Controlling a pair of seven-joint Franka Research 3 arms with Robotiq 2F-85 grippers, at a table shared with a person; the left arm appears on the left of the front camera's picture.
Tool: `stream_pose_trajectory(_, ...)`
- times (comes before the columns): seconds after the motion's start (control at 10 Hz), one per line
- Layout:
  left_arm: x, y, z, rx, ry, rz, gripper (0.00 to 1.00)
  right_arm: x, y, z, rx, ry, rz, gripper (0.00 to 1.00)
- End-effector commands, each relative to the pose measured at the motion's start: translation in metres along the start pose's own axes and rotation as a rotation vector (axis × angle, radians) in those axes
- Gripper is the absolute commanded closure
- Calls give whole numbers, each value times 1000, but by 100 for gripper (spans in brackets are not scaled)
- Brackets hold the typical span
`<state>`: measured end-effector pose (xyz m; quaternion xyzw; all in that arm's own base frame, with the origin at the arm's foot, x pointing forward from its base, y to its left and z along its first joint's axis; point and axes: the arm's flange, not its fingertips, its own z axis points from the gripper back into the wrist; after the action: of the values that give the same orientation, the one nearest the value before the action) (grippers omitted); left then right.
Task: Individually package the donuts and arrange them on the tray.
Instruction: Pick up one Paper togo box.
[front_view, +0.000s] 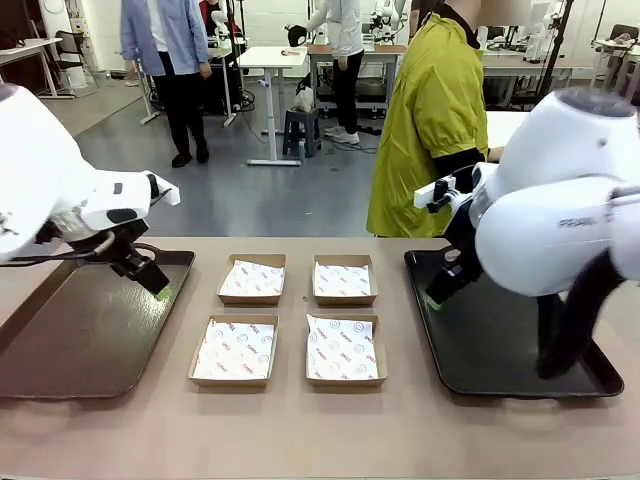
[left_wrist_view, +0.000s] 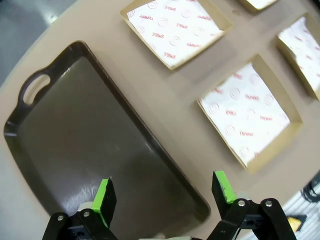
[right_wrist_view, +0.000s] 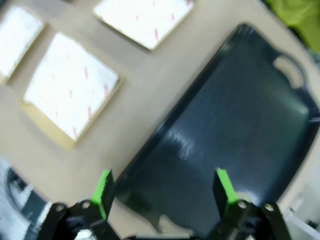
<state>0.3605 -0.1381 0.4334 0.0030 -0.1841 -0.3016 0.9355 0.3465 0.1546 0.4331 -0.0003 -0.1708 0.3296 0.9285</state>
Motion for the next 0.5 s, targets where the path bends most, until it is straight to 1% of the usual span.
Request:
stream_pose_trajectory(0.0, -98, -35, 22, -32, 48, -21, 0, -87, 34, 25, 37, 90, 4, 0)
stream_pose_trajectory(0.1, -114, -42, 30, -45, 77, -29, 0, -103, 40, 30, 58, 128, 11, 0)
stream_pose_trajectory(0.2, -121, -45, 33, -60, 99, -34, 0, -112, 43, 30, 80, 137, 16, 0)
stream_pose_trajectory(0.4, -132, -51, 30, -82, 130, -30, 0, -120, 37, 20, 124, 162, 4, 0)
